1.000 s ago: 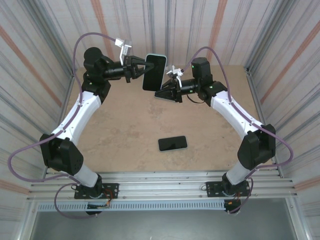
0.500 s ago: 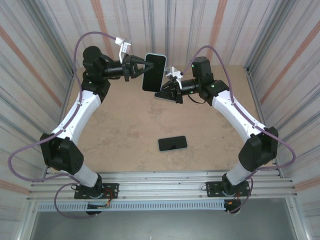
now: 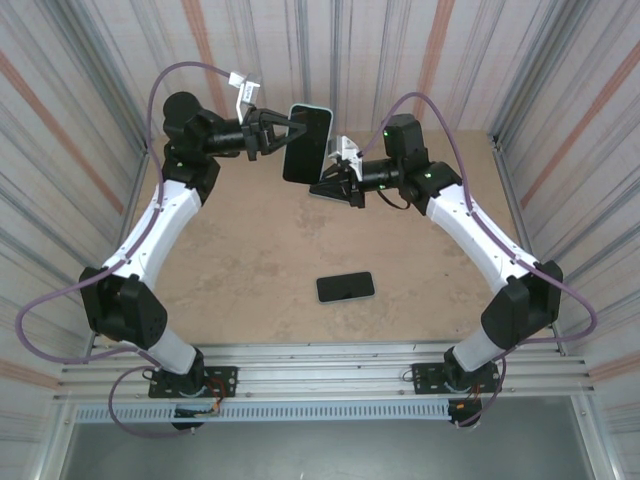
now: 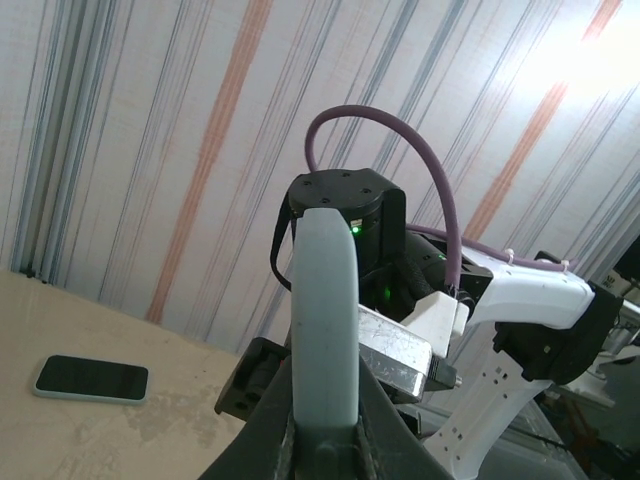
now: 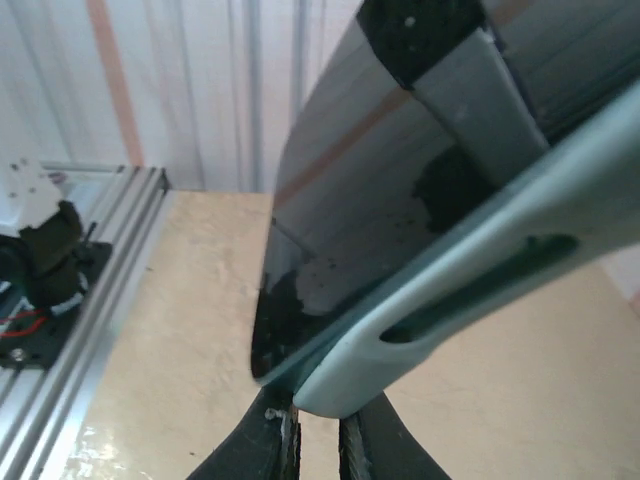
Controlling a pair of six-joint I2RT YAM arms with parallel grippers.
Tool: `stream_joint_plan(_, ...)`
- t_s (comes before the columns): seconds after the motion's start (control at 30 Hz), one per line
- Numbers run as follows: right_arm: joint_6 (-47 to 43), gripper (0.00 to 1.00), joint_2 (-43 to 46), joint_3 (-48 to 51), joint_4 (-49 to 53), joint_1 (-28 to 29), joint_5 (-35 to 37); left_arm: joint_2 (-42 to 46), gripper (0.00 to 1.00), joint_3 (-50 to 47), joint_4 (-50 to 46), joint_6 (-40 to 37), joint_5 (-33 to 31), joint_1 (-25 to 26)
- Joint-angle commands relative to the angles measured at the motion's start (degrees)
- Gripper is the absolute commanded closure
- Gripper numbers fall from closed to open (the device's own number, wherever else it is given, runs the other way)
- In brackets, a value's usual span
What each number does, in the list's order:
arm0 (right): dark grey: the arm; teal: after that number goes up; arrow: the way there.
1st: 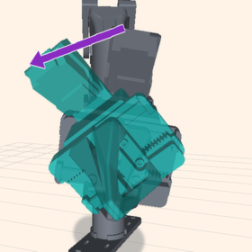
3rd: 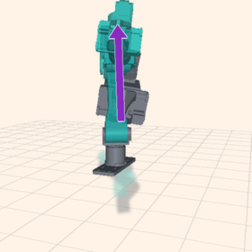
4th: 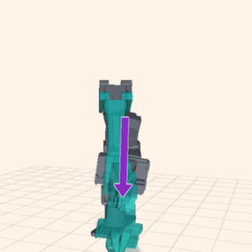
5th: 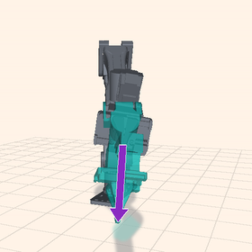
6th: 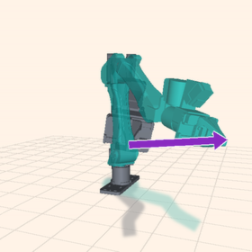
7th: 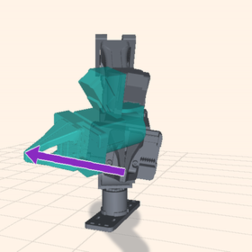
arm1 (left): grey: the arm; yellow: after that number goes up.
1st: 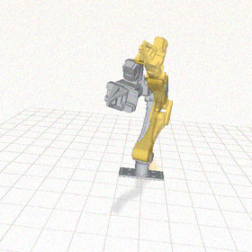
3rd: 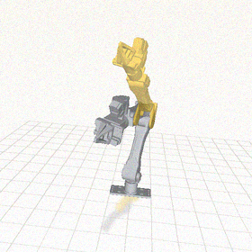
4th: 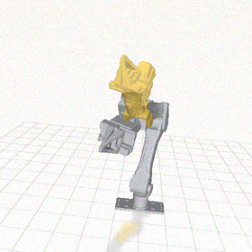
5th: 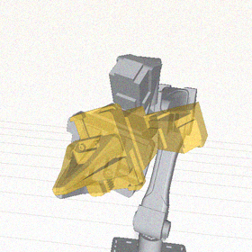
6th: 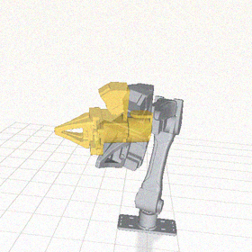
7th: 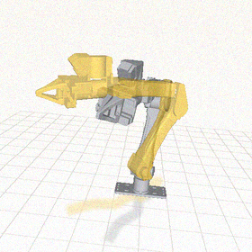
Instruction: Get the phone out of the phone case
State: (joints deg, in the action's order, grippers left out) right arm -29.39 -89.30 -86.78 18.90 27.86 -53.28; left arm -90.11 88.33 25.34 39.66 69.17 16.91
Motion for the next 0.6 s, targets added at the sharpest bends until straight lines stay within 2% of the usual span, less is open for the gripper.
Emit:
stream_joint_plan(0.0, -2.1, 0.87, 1.5, -0.4, -1.4, 0.1, 6.3, 1.1, 1.00, 2.6, 0.1, 3.9, 2.3, 1.8)
stream_joint_plan(0.2, 2.3, 0.85, 2.0, 0.3, -4.2, -0.3, 3.2, 1.2, 1.00, 2.2, 0.4, 3.8, 1.3, 2.0)
stream_joint_plan(0.3, 8.3, 0.76, 3.3, 3.4, -10.9, -0.9, 0.9, 1.2, 1.00, 2.1, 0.1, 3.5, 0.7, 1.9)
stream_joint_plan(0.43, 19.1, 0.70, 3.7, 6.2, -20.6, -2.7, -3.4, 1.2, 1.00, 1.4, 0.4, 3.3, 0.1, 2.0)
stream_joint_plan(0.57, 22.2, 0.67, 4.0, 7.5, -23.6, -2.9, -4.3, 1.0, 1.00, 0.9, 1.9, 4.3, -0.7, 2.1)
